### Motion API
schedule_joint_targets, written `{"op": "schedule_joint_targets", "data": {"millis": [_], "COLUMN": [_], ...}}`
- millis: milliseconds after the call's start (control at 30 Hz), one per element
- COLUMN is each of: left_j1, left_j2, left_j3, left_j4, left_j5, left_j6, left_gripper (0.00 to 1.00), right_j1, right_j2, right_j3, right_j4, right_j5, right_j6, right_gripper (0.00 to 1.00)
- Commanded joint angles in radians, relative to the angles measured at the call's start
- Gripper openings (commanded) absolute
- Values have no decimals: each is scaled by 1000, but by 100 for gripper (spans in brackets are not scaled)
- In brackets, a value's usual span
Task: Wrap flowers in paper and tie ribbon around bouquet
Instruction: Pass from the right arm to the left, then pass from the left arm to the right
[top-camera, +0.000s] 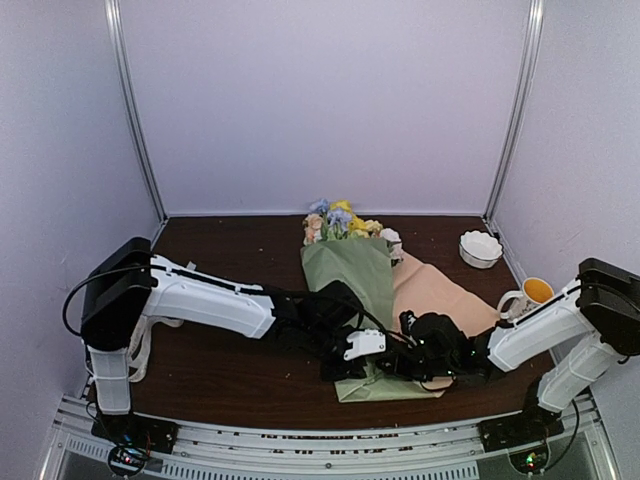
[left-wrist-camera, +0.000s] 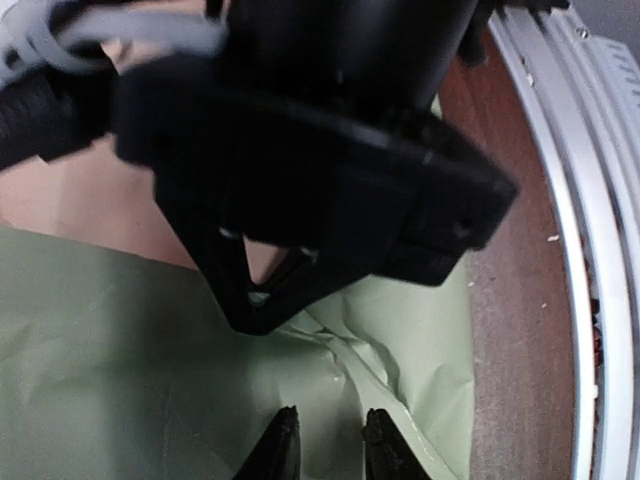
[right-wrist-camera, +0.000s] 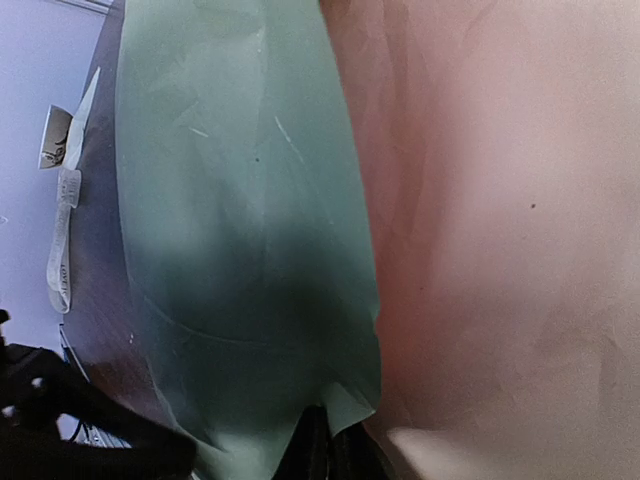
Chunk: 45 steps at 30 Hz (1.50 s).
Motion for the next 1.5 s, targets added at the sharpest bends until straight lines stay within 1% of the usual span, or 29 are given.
{"op": "schedule_joint_targets", "data": {"millis": [0, 100, 167, 267, 333, 400, 500, 533, 567, 600, 633, 667, 700, 733, 833, 933, 1000, 1067, 1167, 1233, 1267, 1333, 1400, 1467], "left_j1": [4, 4, 4, 4, 4, 4, 4, 4, 4, 4, 4, 4, 4, 4, 4, 4, 4, 4, 4, 4, 4, 4, 4, 4], "left_j2": [57, 82, 101, 114, 114, 114, 112, 110, 109, 109, 109, 109, 109, 109, 109, 109, 110, 108, 110, 109, 109, 109, 109, 107], "left_j3": [26, 31, 36, 32, 18, 9, 6, 4, 2, 1, 1, 2, 3, 3, 3, 6, 5, -1, -1, 0, -1, -3, -2, -2], "left_j4": [-22, -20, -29, -39, -31, -28, -29, -26, -21, -19, -19, -18, -18, -18, -14, -18, -19, -12, -13, -12, -10, -7, -12, -17], "left_j5": [-23, -16, 2, 23, 26, 31, 42, 43, 42, 40, 40, 42, 47, 48, 43, 44, 51, 51, 39, 38, 40, 48, 49, 46], "left_j6": [-2, 5, 10, 19, 20, 18, 14, 14, 14, 14, 12, 11, 9, 9, 9, 6, 6, 7, 6, 2, 1, 0, 1, 6], "left_gripper": [27, 27, 27, 27, 27, 27, 27, 27, 27, 27, 27, 27, 27, 27, 27, 27, 27, 27, 27, 27, 27, 27, 27, 27], "right_j1": [4, 5, 4, 4, 3, 2, -3, -4, -5, -6, -10, -12, -17, -21, -27, -19, 18, 73, 130, 175, 191, 207, 213, 228], "right_j2": [-44, -80, -109, -197, -273, -355, -475, -513, -550, -586, -630, -667, -711, -752, -834, -840, -794, -703, -576, -551, -555, -569, -558, -545], "right_j3": [14, 33, 56, 86, 117, 161, 229, 243, 247, 248, 241, 234, 218, 186, 144, 127, 109, 115, 189, 213, 206, 157, 92, 59], "right_j4": [-114, -172, -239, -372, -525, -710, -979, -1006, -1012, -1005, -989, -961, -915, -880, -887, -994, -1002, -980, -1060, -1092, -1075, -977, -878, -863], "right_j5": [63, 89, 113, 210, 331, 508, 778, 843, 900, 938, 950, 933, 901, 863, 714, 576, 515, 458, 386, 373, 363, 291, 186, 134], "right_j6": [-21, -39, -54, -80, -111, -121, -71, -75, -82, -82, -93, -120, -170, -194, -81, 68, 121, 131, 153, 192, 220, 279, 372, 448], "right_gripper": [8, 11, 18, 28, 35, 40, 49, 53, 60, 65, 74, 87, 94, 95, 90, 84, 83, 84, 86, 90, 92, 97, 96, 94]}}
